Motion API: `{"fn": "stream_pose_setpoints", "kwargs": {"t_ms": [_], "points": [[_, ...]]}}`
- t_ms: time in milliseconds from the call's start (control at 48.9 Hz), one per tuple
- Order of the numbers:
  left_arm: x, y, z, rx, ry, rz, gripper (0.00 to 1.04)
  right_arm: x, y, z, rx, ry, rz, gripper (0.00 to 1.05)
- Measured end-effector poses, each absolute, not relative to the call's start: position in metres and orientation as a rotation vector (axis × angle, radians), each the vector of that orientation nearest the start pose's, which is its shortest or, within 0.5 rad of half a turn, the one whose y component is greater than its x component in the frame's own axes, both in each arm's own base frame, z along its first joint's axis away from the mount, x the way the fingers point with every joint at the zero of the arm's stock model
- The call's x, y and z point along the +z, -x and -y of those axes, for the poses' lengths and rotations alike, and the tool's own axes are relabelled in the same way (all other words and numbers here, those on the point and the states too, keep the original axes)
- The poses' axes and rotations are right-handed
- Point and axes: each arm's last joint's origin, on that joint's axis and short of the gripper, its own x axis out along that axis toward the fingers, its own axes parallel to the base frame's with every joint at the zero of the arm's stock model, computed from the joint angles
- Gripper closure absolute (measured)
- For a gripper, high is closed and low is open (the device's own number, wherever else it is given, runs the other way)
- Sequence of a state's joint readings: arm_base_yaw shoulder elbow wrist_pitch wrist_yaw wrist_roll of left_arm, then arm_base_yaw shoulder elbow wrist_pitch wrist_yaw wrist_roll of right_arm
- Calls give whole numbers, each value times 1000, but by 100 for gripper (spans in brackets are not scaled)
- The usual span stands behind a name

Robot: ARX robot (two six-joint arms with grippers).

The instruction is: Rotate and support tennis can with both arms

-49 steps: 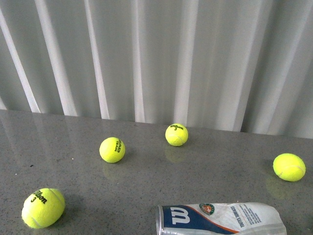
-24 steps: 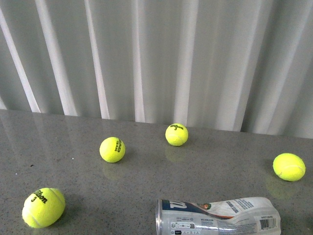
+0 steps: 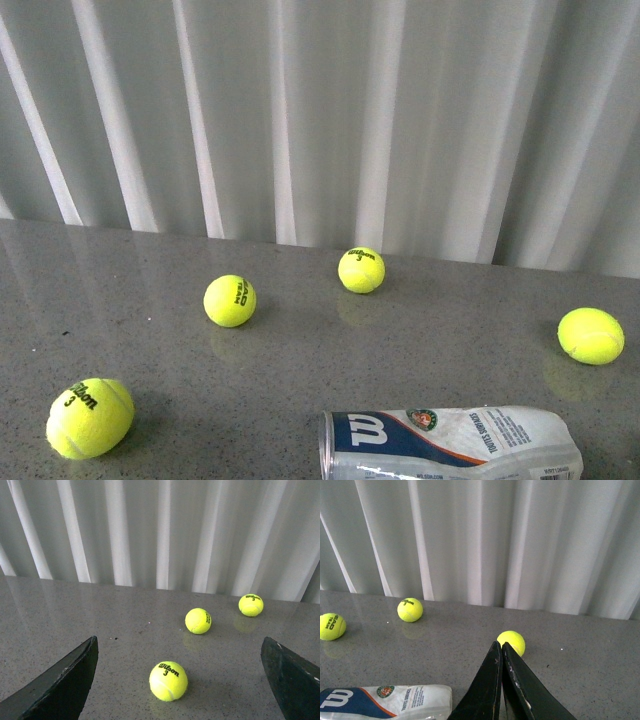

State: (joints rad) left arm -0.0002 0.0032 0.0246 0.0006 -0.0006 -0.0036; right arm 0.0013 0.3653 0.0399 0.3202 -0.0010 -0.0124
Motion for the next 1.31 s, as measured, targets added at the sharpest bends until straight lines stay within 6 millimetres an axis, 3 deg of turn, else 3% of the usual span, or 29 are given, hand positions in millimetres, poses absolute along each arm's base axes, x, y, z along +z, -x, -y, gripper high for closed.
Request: {"fn": "stream_pose_setpoints", "kwargs": {"t_ms": [654, 797, 1125, 1309], "points": [[172, -96, 0, 0, 4, 22, 7, 168, -108, 0, 2, 12, 8, 101], [172, -96, 0, 1, 4, 22, 7, 165, -98, 0, 3, 12, -2, 101], [172, -96, 0, 0, 4, 23, 7, 165, -98, 0, 4, 12, 2, 101], [172, -96, 0, 0, 4, 23, 7, 165, -98, 0, 3, 12, 2, 75]]}}
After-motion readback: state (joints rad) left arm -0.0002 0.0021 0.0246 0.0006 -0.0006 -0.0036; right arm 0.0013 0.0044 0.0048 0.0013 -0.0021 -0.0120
